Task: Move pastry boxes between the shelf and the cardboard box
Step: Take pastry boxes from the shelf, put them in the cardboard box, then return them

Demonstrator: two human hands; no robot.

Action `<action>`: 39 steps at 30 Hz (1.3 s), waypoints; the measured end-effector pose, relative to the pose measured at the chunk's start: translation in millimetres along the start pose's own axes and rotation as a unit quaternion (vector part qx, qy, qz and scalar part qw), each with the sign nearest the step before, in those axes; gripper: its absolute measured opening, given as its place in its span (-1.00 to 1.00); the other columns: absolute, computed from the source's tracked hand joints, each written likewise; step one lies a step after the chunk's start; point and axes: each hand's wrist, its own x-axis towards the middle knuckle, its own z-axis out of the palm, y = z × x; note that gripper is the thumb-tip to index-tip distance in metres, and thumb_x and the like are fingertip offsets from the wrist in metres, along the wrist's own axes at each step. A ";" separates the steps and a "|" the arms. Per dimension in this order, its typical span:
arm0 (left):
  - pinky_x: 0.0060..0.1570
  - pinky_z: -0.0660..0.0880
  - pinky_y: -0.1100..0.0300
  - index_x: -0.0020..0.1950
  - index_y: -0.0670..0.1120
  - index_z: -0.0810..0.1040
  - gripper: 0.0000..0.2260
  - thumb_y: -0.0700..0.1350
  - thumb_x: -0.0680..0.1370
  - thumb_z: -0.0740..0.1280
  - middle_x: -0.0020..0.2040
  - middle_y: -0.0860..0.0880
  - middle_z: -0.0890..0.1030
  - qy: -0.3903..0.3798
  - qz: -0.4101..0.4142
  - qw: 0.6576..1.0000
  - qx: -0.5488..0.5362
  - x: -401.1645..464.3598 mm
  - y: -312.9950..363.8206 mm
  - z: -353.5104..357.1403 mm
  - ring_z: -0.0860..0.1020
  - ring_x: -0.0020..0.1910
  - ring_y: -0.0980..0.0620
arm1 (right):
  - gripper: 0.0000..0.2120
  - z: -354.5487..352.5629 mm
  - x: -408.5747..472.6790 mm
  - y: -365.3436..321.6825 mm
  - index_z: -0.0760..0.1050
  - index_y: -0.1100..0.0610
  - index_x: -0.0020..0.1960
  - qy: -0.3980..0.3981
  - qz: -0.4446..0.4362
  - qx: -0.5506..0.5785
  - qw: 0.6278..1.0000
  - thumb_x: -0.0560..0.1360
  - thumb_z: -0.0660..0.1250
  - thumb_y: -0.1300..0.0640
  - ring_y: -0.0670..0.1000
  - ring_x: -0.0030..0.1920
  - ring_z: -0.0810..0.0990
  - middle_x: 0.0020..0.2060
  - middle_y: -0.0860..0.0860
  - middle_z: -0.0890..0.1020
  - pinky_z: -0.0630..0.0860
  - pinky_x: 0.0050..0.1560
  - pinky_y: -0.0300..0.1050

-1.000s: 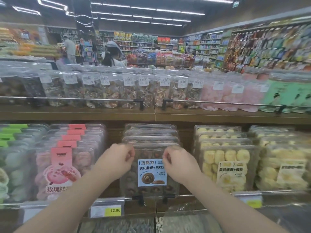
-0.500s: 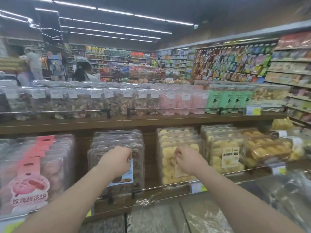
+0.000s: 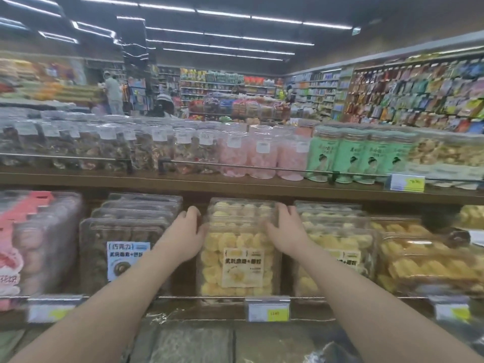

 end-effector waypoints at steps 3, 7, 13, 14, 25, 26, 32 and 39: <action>0.40 0.34 0.00 0.58 -0.12 0.24 -0.53 0.06 0.72 0.13 0.49 -0.23 0.40 -0.011 -0.007 1.000 -0.025 16.7 7.3 8.0 0.41 0.45 -0.22 | -0.28 6.8 28.1 1.2 0.01 0.09 0.64 -0.022 0.017 0.048 0.998 0.63 0.19 -0.19 0.19 0.56 0.17 0.59 0.13 0.08 0.17 0.52 0.08; 0.59 0.15 0.01 0.68 -0.06 0.07 -0.46 0.06 0.73 0.10 0.65 -0.17 0.20 -0.060 -0.012 0.996 -0.072 47.0 13.6 23.0 0.20 0.62 -0.14 | -0.13 25.2 55.0 10.3 -0.11 0.09 0.66 -0.037 0.077 0.144 0.986 0.59 0.24 -0.26 0.16 0.62 0.07 0.64 0.12 -0.05 0.09 0.54 0.03; 0.58 0.12 0.06 0.69 -0.09 0.01 -0.42 0.06 0.73 0.11 0.67 -0.13 0.16 -0.057 -0.035 0.989 -0.132 71.6 7.8 39.0 0.17 0.64 -0.10 | -0.09 39.4 65.0 18.8 -0.03 0.08 0.65 -0.006 0.059 0.196 0.979 0.53 0.36 -0.27 0.12 0.56 0.23 0.61 0.06 0.13 0.24 0.47 0.01; 0.57 0.11 0.07 0.70 -0.10 0.01 -0.41 0.07 0.73 0.11 0.67 -0.13 0.15 -0.055 -0.029 0.989 -0.132 72.2 7.1 40.8 0.16 0.64 -0.10 | -0.09 39.4 65.1 19.6 -0.02 0.06 0.65 -0.005 0.054 0.195 0.979 0.52 0.35 -0.27 0.12 0.55 0.25 0.61 0.05 0.15 0.27 0.46 0.02; 0.22 0.49 0.01 0.23 -0.10 0.54 -0.73 0.05 0.64 0.30 0.18 -0.06 0.52 0.069 0.127 0.989 0.036 41.0 3.5 12.2 0.49 0.18 -0.09 | -0.60 13.9 25.3 8.9 0.51 0.10 0.34 0.105 -0.119 -0.062 0.985 0.62 0.23 -0.11 0.04 0.24 0.48 0.22 0.00 0.53 0.47 0.20 -0.05; 0.10 0.52 0.04 0.05 -0.06 0.55 -0.84 0.02 0.63 0.31 0.02 0.01 0.53 0.067 0.149 0.985 0.053 34.0 6.8 9.2 0.51 0.05 -0.05 | -0.72 11.5 14.0 5.4 0.57 0.06 0.16 0.134 -0.156 -0.105 0.973 0.61 0.23 -0.08 -0.01 0.07 0.49 0.04 -0.05 0.53 0.46 0.01 -0.11; 0.06 0.62 -0.04 0.10 -0.07 0.60 -0.81 -0.13 0.62 0.20 0.03 -0.07 0.64 -0.067 0.105 0.988 0.090 14.7 17.5 10.0 0.64 0.00 -0.13 | -0.73 31.2 -18.8 -13.9 0.51 0.12 0.23 0.014 -0.126 -0.163 0.978 0.67 0.11 0.08 0.09 0.18 0.50 0.15 0.04 0.55 0.48 0.08 -0.02; 0.14 0.60 0.02 0.26 -0.06 0.56 -0.73 -0.16 0.61 0.20 0.19 -0.09 0.61 -0.089 0.090 0.985 0.121 7.2 32.3 8.5 0.60 0.13 -0.12 | -0.75 5.5 -38.2 -8.0 0.51 0.08 0.24 -0.019 -0.042 -0.117 0.992 0.65 0.14 0.09 0.10 0.15 0.56 0.17 0.01 0.53 0.54 0.16 0.07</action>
